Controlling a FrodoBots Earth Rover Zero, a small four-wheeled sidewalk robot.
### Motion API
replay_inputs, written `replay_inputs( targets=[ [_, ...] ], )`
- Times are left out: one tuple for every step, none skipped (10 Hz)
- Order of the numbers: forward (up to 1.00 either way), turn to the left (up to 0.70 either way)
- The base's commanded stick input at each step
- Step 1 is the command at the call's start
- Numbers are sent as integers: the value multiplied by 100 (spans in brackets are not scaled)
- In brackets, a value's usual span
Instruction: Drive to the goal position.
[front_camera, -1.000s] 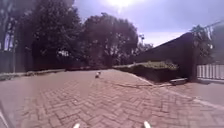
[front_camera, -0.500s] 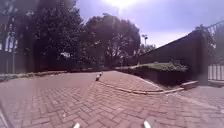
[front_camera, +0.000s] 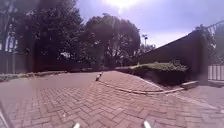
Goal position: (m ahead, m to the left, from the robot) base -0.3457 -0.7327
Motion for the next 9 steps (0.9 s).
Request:
replay_inputs(
  targets=[
    [70,0],
    [70,0],
    [70,0],
    [70,0],
    [70,0],
    [70,0],
    [70,0],
    [0,0],
    [0,0]
  ],
)
